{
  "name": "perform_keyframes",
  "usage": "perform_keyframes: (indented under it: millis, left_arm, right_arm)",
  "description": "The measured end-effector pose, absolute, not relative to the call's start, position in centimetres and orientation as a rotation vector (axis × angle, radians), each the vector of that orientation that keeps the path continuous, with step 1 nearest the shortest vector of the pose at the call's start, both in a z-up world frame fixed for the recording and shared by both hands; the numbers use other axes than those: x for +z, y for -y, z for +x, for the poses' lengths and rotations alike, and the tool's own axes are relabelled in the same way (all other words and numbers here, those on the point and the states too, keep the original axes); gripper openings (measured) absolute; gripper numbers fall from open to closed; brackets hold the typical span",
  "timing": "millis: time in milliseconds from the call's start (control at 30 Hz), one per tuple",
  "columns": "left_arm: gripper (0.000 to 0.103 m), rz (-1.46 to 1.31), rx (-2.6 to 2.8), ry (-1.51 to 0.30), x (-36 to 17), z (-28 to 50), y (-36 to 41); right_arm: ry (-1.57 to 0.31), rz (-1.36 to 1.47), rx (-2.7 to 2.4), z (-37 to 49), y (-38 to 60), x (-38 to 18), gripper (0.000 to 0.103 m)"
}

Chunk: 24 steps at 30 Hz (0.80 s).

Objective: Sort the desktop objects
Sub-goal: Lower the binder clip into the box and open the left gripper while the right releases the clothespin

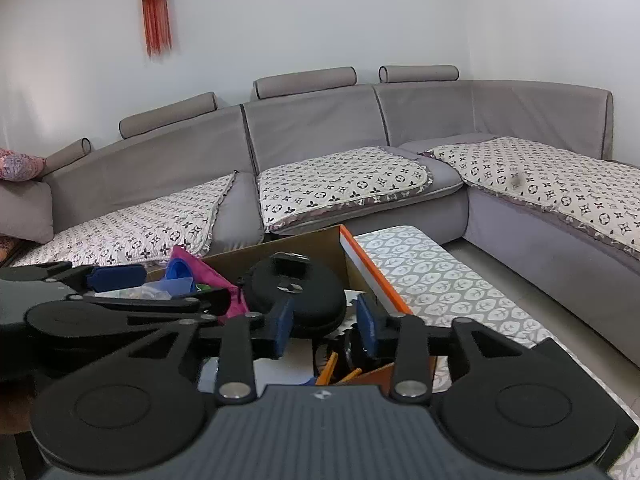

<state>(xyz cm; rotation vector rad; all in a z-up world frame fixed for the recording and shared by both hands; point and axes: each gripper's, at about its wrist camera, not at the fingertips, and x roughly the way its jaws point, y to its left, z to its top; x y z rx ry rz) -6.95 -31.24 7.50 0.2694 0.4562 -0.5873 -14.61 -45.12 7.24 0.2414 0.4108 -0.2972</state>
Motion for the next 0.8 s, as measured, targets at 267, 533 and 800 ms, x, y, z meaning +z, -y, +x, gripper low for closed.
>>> perform_keyframes:
  millis: [267,533,800]
  left_arm:
    - [0.084,0.262,-0.591,-0.440,7.8,-7.6,31.0]
    - [0.084,0.269,-0.587,-0.420,7.8,-8.1,30.7]
    - [0.084,0.258,-0.568,-0.414,7.7,-8.5,29.4]
  right_arm:
    - [-0.405,0.218,-0.313,-15.6,44.4,7.9,0.048]
    - [-0.403,0.220,-0.323,-16.3,44.3,7.8,0.057]
    - [-0.402,0.224,-0.336,-16.9,43.7,7.7,0.071]
